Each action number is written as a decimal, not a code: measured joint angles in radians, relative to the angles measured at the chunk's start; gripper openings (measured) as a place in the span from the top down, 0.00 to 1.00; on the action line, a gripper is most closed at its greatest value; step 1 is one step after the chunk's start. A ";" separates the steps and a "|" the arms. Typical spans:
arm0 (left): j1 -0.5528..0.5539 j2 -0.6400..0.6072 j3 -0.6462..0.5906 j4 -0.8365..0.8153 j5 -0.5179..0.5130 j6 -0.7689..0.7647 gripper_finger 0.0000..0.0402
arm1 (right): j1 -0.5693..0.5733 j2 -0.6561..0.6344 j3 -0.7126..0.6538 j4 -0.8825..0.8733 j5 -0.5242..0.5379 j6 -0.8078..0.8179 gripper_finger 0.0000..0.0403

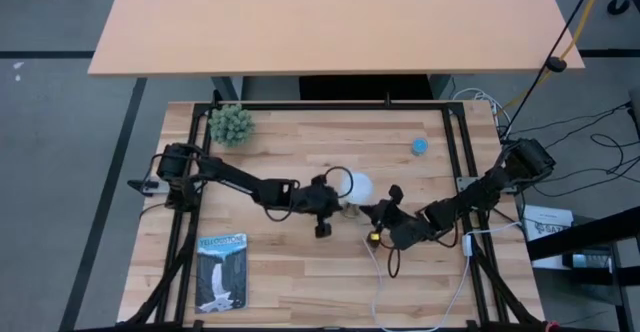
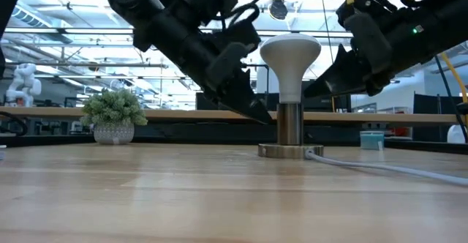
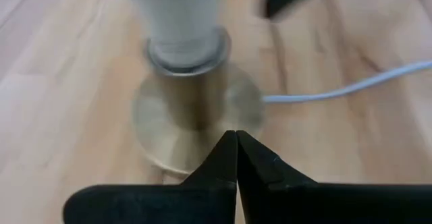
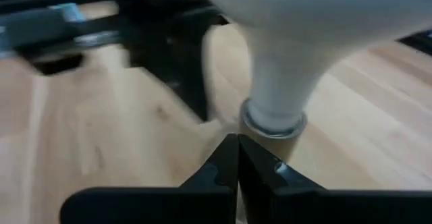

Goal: Screw lightbulb
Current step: Remove the lightbulb from the desk lamp

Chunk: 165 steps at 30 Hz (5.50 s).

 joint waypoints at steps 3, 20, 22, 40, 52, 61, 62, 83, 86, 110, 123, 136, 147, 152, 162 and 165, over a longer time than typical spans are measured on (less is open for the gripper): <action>0.027 0.000 0.000 0.002 -0.008 -0.017 1.00 | 0.004 0.000 0.000 0.038 -0.045 -0.011 1.00; 0.134 -0.001 0.000 0.219 0.078 0.032 1.00 | -0.060 0.000 0.001 0.099 -0.068 -0.142 1.00; 0.126 -0.001 0.000 0.215 0.081 0.032 1.00 | -0.063 0.000 0.001 0.090 -0.065 -0.144 1.00; 0.032 -0.005 0.000 0.165 0.028 -0.026 1.00 | -0.037 -0.003 0.003 0.009 0.003 -0.093 1.00; -0.075 -0.002 0.001 0.113 0.056 -0.002 1.00 | -0.035 -0.003 0.001 -0.104 0.067 0.033 1.00; -0.028 -0.055 0.001 -0.055 -0.099 -0.045 1.00 | 0.001 -0.007 0.002 -0.013 -0.032 0.020 1.00; -0.019 -0.062 0.002 -0.069 -0.102 -0.046 1.00 | 0.000 -0.007 0.002 -0.010 -0.041 0.015 1.00; 0.078 -0.066 0.001 -0.117 -0.079 -0.021 1.00 | 0.018 -0.007 0.002 -0.023 -0.050 -0.002 1.00; 0.077 -0.066 0.001 -0.117 -0.077 -0.021 1.00 | 0.017 -0.007 0.002 -0.023 -0.047 -0.005 0.99; 0.092 -0.066 0.000 0.071 -0.071 0.105 1.00 | -0.037 -0.008 0.002 0.130 -0.101 -0.140 0.80; 0.087 -0.066 0.000 0.079 0.032 0.104 1.00 | -0.063 -0.008 0.002 0.109 -0.093 -0.185 0.98; -0.006 -0.066 0.000 0.021 0.026 0.075 1.00 | -0.048 -0.008 0.001 0.002 0.030 -0.096 1.00; -0.060 -0.068 0.000 -0.082 -0.043 0.004 1.00 | -0.046 -0.008 0.001 -0.072 0.028 0.007 1.00; -0.054 -0.068 0.000 -0.116 -0.094 -0.020 1.00 | -0.045 -0.008 0.001 -0.075 -0.052 -0.003 1.00; -0.038 -0.068 0.000 -0.129 -0.107 -0.023 1.00 | -0.029 -0.008 0.001 -0.084 -0.101 0.008 0.90; -0.032 -0.068 0.000 -0.129 -0.107 -0.023 1.00 | -0.021 -0.008 0.001 -0.083 -0.100 0.008 0.82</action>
